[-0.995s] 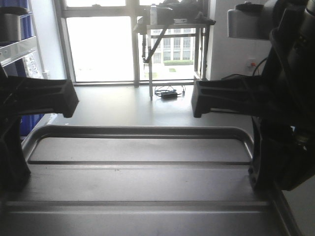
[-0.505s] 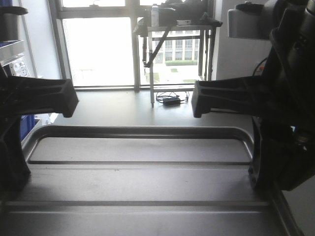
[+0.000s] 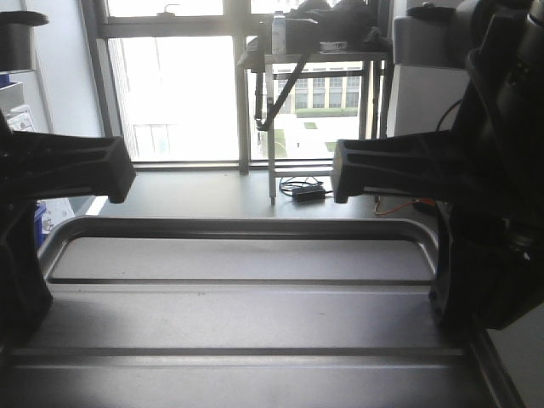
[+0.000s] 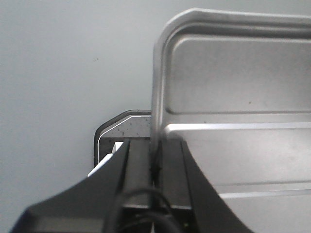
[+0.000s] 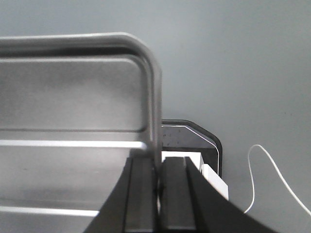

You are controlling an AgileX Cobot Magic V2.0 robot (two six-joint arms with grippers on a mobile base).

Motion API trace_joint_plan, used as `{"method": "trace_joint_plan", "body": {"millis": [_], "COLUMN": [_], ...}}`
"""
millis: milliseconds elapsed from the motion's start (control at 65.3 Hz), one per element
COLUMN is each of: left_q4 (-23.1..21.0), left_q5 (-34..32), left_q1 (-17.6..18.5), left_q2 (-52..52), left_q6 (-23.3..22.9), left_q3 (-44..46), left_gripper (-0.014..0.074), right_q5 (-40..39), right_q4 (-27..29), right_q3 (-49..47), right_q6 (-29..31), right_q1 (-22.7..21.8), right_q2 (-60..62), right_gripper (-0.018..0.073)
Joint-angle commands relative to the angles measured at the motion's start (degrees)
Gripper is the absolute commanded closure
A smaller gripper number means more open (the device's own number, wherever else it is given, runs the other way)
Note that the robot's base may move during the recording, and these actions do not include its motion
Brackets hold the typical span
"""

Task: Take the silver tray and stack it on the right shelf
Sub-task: 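Hold the tray with both grippers while the base turns away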

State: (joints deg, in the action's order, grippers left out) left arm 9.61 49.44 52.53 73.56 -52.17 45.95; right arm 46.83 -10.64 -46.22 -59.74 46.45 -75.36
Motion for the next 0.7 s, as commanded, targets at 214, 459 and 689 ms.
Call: {"method": "trace_joint_plan", "body": {"millis": [214,459,689], "left_q4": [0.8,0.8,0.8], "left_q5": [0.1,0.1,0.1], "left_q1": [0.5,0.5,0.5], "left_q2": [-1.4,-1.4,-1.4], "left_q6": [0.0,0.0,0.0], "left_q3": [1.2,1.2,1.2], "left_gripper": [0.0697,0.0697,0.0697], "right_q5": [-1.1,-1.1,-1.1], "right_q4": [-1.6,-1.6,-1.6], "right_q3": [-1.4,-1.4,-1.4], "right_q6": [0.3,0.3,0.3], "right_q1": [0.0,0.0,0.0], "right_q2": [1.8,1.8,1.8], "right_gripper": [0.0502,0.0502,0.0502]}}
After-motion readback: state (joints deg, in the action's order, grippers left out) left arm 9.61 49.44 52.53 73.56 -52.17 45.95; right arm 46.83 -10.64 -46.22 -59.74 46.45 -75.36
